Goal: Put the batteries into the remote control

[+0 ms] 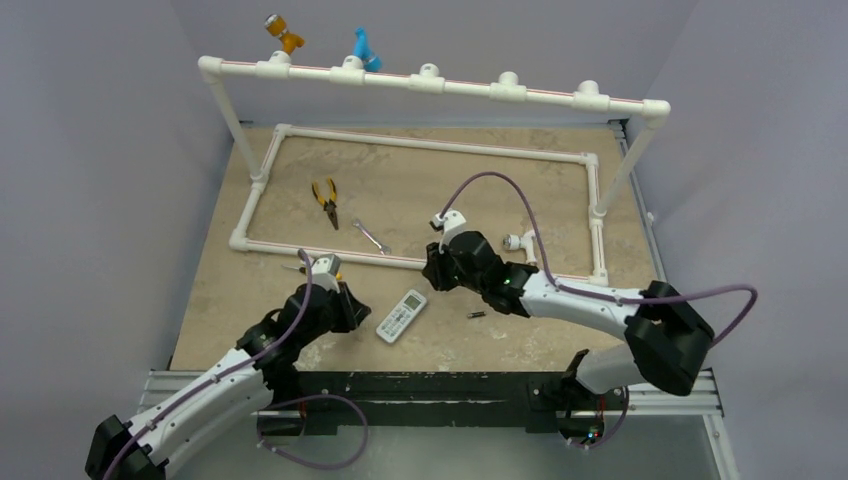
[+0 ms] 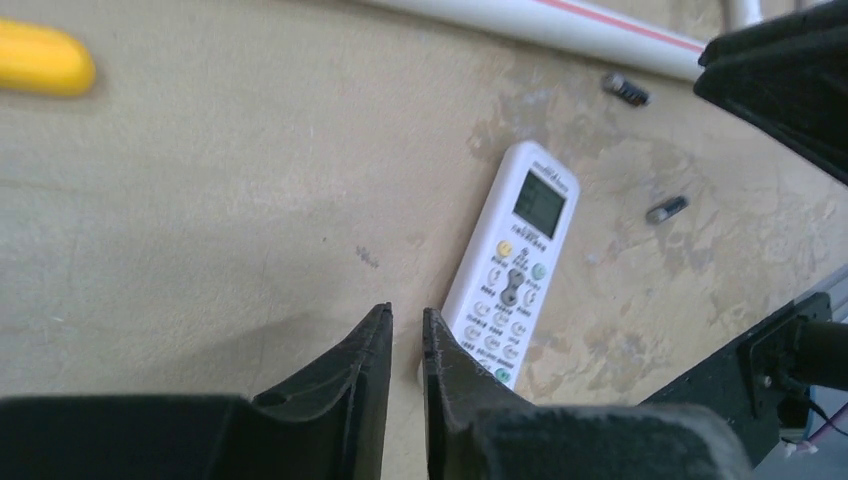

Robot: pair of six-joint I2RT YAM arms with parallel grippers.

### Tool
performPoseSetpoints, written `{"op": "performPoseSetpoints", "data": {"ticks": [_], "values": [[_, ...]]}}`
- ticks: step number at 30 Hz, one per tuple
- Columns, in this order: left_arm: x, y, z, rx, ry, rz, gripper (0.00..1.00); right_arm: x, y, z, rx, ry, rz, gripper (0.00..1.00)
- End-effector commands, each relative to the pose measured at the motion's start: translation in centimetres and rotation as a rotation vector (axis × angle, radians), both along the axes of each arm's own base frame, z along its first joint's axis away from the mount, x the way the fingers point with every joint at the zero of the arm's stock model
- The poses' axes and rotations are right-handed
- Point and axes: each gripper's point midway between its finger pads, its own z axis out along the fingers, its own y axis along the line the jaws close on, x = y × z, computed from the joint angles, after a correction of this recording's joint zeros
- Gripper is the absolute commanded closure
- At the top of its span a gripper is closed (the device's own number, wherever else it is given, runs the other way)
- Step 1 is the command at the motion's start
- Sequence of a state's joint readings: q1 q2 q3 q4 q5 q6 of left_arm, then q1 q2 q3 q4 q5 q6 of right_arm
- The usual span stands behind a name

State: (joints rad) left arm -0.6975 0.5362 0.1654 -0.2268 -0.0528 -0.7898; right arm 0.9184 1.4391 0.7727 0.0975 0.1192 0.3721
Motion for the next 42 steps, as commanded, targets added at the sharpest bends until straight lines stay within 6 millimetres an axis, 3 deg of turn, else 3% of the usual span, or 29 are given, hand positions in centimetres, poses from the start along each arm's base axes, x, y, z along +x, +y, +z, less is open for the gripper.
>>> {"op": "performPoseSetpoints", "data": {"ticks": [1,4,7,12,14,17,23,28,34,42], "values": [[1.8,0.2,4.9,0.074,-0.123,-0.022,0.81,-0.8,-2.8,2.1,0.017,-0.055,-0.057,0.71],[1.5,-1.8,6.3,0.086,-0.161,-0.184,0.72,-1.6,-4.2,3.1,0.037,-0.065,-0.083,0.64],[0.9,-3.6,6.7,0.141,-0.192,-0.308,0.56,-2.2,-5.7,3.7,0.039,-0.073,-0.106,0.6],[0.5,-4.8,5.4,0.306,-0.213,-0.377,0.31,-2.6,-8.7,5.5,0.064,-0.117,-0.201,0.3],[0.5,-5.5,5.0,0.314,-0.205,-0.404,0.19,-2.9,-9.9,6.6,0.097,-0.147,-0.234,0.26],[0.7,-6.2,4.4,0.348,-0.198,-0.429,0.12,-3.3,-11.2,7.4,0.115,-0.168,-0.26,0.23],[1.6,-6.9,2.8,0.441,-0.163,-0.452,0.11,-3.9,-12.6,7.3,0.101,-0.174,-0.278,0.23],[0.8,-8.6,1.8,0.396,-0.146,-0.533,0.12,-4.2,-12.7,6.8,0.088,-0.166,-0.265,0.23],[1.1,-7.5,-0.3,0.493,-0.079,-0.506,0.14,-4.2,-12.6,6.4,0.088,-0.164,-0.264,0.23],[0.9,-7.9,-1.9,0.501,-0.018,-0.504,0.4,-4.3,-12.9,5.9,0.077,-0.16,-0.268,0.24]]}}
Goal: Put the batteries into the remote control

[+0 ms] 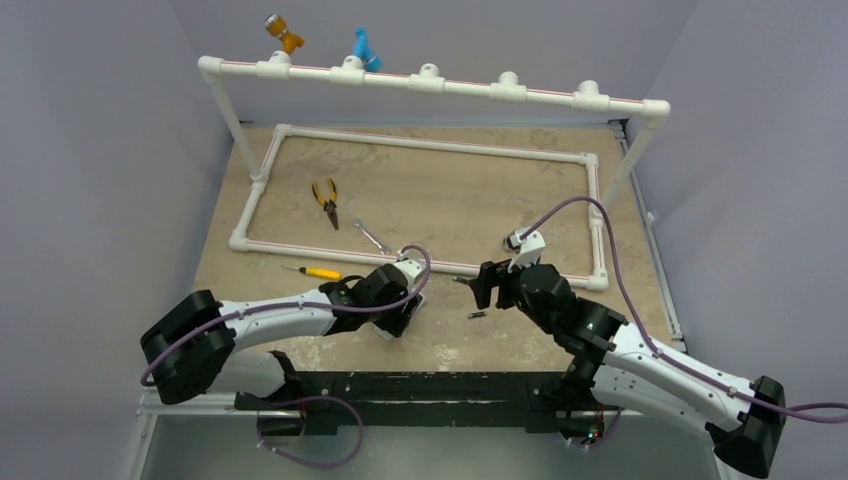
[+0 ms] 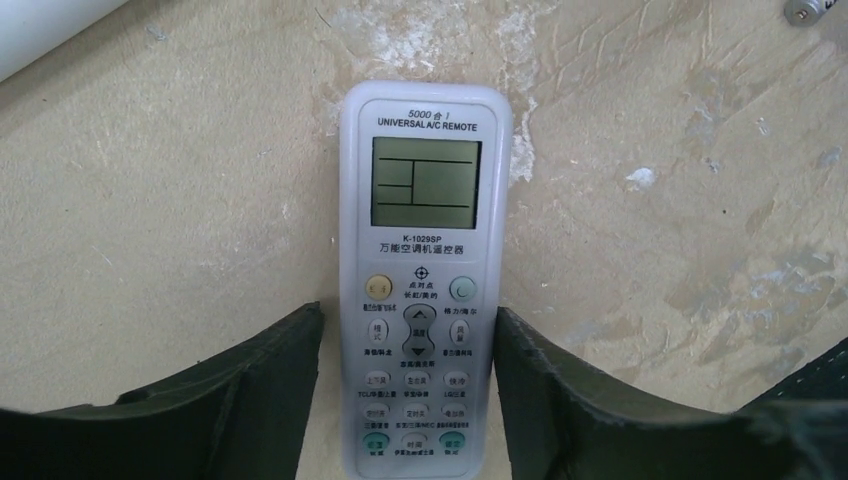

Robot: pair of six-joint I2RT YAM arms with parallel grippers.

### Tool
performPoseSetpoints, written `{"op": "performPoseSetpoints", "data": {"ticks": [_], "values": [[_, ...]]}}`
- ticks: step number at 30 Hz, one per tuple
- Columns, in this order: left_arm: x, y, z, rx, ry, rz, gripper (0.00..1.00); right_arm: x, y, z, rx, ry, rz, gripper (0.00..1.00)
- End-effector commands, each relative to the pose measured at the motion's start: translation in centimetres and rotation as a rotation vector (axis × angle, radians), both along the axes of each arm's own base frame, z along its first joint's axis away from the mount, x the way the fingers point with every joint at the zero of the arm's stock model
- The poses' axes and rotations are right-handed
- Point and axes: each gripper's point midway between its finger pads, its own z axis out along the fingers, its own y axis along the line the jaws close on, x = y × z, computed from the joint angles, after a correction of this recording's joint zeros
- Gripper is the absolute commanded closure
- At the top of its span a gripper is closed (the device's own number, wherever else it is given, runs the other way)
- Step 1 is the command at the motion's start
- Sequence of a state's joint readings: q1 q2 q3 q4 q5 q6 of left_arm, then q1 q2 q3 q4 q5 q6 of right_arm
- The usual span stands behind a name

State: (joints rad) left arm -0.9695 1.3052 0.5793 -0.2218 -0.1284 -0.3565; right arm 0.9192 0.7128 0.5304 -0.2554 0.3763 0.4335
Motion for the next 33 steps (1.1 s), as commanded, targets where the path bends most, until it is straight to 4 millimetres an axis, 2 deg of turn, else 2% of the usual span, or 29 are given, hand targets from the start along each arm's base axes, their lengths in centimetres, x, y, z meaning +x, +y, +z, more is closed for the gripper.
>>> {"op": "performPoseSetpoints", "data": {"ticks": [1,7,13,20,24,28,33], "values": [[0.4,-1.3,0.5,-0.034,0.005,0.009,0.43,0.1,-0.2,-0.1,0.009,-0.012,-0.018,0.24],[-0.1,-2.1,0.8,-0.083,0.025,-0.013,0.7,0.0,-0.4,-0.3,0.027,-0.009,-0.034,0.24],[-0.9,-3.8,3.0,-0.205,0.038,-0.052,0.99,-0.3,0.4,-0.4,0.092,0.022,-0.029,0.24],[-1.4,-5.0,7.2,-0.354,-0.011,-0.073,1.0,-1.0,2.9,-0.5,0.36,0.139,-0.058,0.18],[-1.9,-5.6,9.5,-0.432,-0.036,-0.091,1.0,-1.5,5.1,-0.4,0.524,0.22,-0.038,0.15],[-2.3,-5.4,10.4,-0.439,-0.061,-0.103,1.0,-1.4,5.5,0.4,0.601,0.23,-0.045,0.14],[-2.9,-5.5,10.2,-0.429,-0.052,-0.143,1.0,-1.9,6.2,2.1,0.663,0.213,0.011,0.15]]}}
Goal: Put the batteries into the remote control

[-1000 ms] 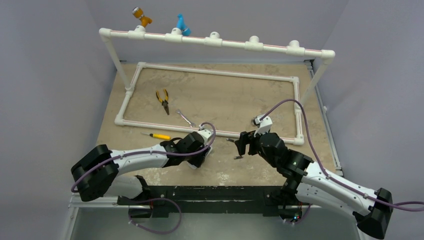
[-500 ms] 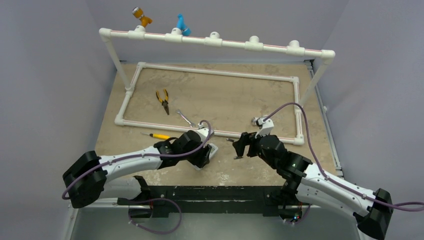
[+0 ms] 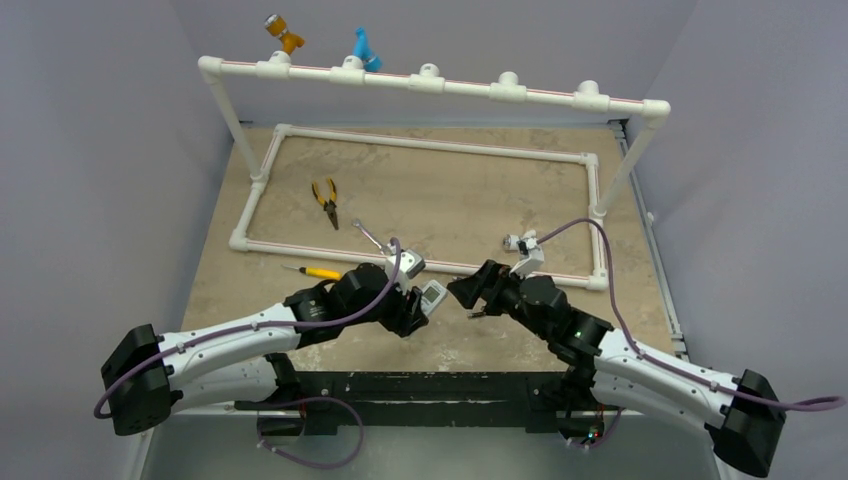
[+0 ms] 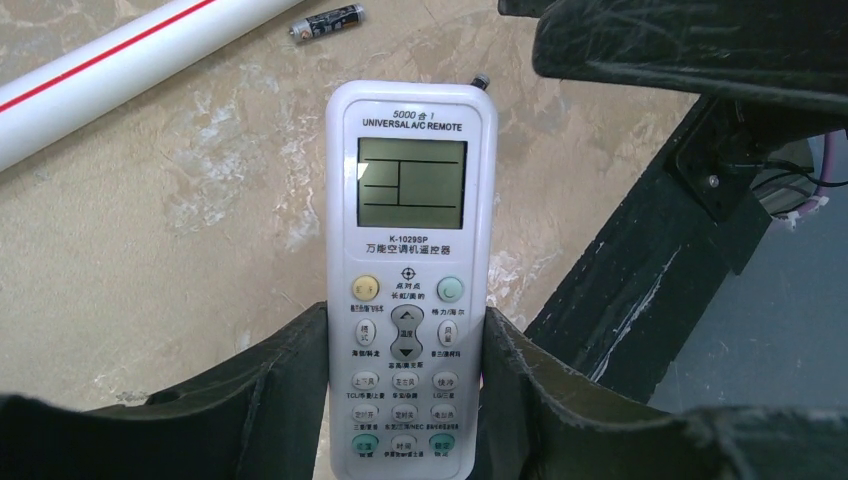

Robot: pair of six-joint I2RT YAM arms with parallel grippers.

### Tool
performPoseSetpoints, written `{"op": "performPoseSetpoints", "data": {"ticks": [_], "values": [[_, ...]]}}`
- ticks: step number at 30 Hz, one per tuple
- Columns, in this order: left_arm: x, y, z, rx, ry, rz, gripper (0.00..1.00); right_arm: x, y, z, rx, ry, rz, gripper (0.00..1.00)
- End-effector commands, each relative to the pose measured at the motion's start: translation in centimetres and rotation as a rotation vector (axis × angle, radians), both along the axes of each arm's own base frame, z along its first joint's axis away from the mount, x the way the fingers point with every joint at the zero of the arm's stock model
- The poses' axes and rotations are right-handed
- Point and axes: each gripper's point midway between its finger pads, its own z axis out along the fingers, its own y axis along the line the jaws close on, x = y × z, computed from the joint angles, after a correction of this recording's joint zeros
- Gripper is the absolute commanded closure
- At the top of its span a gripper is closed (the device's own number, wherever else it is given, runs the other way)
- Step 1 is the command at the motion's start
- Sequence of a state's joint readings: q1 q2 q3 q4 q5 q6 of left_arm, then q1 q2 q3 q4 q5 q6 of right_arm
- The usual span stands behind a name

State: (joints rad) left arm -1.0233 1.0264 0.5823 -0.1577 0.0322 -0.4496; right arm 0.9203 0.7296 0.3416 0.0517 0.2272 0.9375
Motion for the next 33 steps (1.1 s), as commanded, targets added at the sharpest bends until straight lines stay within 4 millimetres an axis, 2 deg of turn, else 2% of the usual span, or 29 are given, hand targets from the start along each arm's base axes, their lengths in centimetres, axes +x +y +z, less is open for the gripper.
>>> {"op": "performPoseSetpoints", "data": {"ticks": [1,5,9,12,17,22,33], "values": [[-0.7,-1.0,1.2,-0.047,-0.012,-0.06,1.0,-0.5,1.8,4.5,0.163,-0.08,0.071,0.15],[-2.0,-1.7,2.4,-0.085,0.014,-0.145,1.0,-0.9,0.7,6.0,-0.002,-0.237,0.148,0.16],[-1.7,-1.0,2.7,-0.066,-0.031,-0.119,1.0,-0.5,-1.1,5.2,-0.115,-0.157,0.085,0.13],[-1.5,-0.7,3.0,-0.062,-0.069,-0.116,1.0,-0.8,-0.7,4.4,-0.039,-0.063,0.047,0.13],[-1.8,-1.3,3.2,-0.043,-0.125,-0.133,1.0,-1.6,1.9,4.3,0.201,0.05,0.068,0.14],[-2.2,-2.3,3.0,0.004,-0.161,-0.154,1.0,-1.8,2.9,3.3,0.194,0.108,0.096,0.19],[-2.0,-2.2,3.3,0.029,-0.208,-0.144,1.0,-2.9,3.0,2.7,0.207,0.144,0.137,0.42]]}}
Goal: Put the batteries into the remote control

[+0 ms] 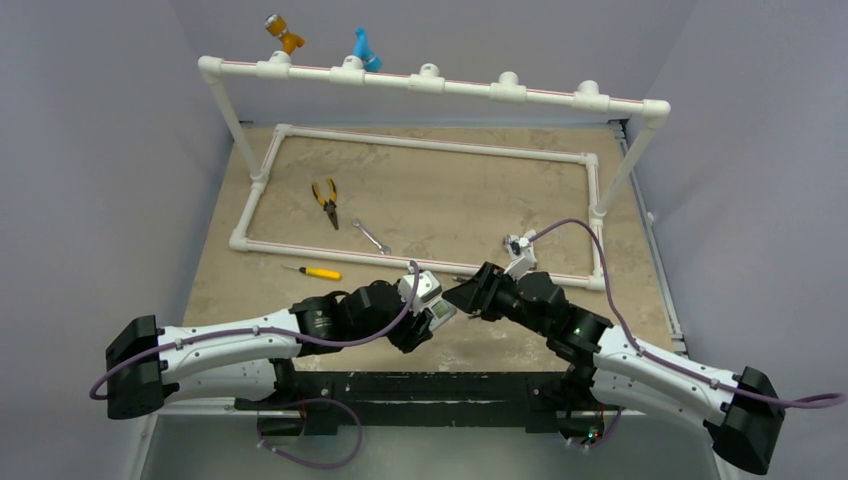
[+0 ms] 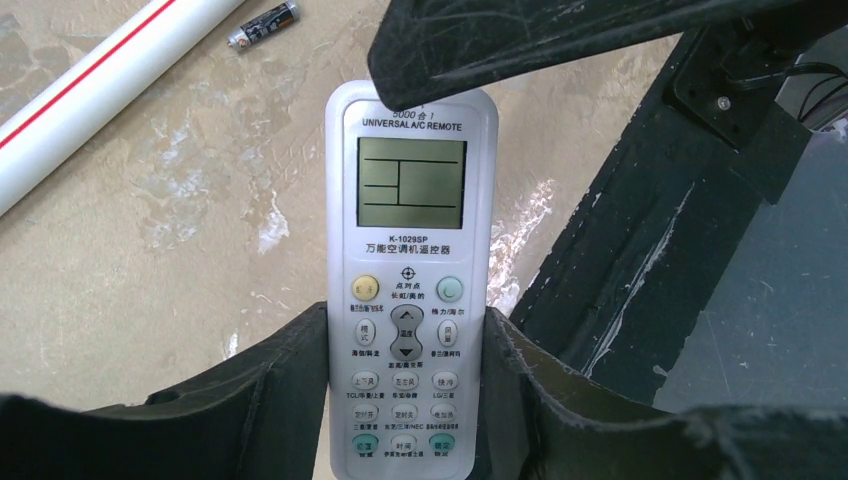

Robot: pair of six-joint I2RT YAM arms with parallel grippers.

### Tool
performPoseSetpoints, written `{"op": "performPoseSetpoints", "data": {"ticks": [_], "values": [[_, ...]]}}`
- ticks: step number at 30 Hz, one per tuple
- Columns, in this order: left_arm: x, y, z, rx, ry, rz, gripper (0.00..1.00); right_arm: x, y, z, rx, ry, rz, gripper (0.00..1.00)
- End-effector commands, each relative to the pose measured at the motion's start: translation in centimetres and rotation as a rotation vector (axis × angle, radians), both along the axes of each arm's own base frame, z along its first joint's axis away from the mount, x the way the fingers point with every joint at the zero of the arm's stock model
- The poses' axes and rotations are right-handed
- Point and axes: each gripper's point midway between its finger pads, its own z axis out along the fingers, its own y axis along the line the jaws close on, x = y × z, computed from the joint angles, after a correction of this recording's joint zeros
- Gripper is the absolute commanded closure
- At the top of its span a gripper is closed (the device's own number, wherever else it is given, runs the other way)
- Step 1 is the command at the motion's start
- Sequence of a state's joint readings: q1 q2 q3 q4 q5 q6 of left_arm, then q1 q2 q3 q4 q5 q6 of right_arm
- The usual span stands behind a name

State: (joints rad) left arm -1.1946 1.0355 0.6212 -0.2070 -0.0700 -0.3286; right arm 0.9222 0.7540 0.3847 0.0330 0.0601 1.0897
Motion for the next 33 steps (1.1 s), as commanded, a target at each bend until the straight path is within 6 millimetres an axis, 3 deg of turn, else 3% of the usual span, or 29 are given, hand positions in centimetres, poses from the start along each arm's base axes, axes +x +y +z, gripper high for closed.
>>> {"op": "performPoseSetpoints", "data": {"ticks": [1,14,22,33], "values": [[0.9,-1.0,3.1,-0.068,-0.072,0.003,1.0,-0.7,0.6,1.2,0.077,0.007,0.036,0.43],[0.0,-1.4,3.4,-0.091,-0.073,-0.035,1.0,-1.1,1.0,0.4,0.122,0.044,0.056,0.59],[-0.8,-1.8,3.2,-0.07,-0.089,-0.072,1.0,-1.2,1.1,-0.2,0.145,0.064,0.057,0.63],[-0.2,-1.5,3.1,-0.041,-0.119,-0.049,1.0,-1.9,1.2,-0.1,0.168,0.075,0.09,0.63]]}}
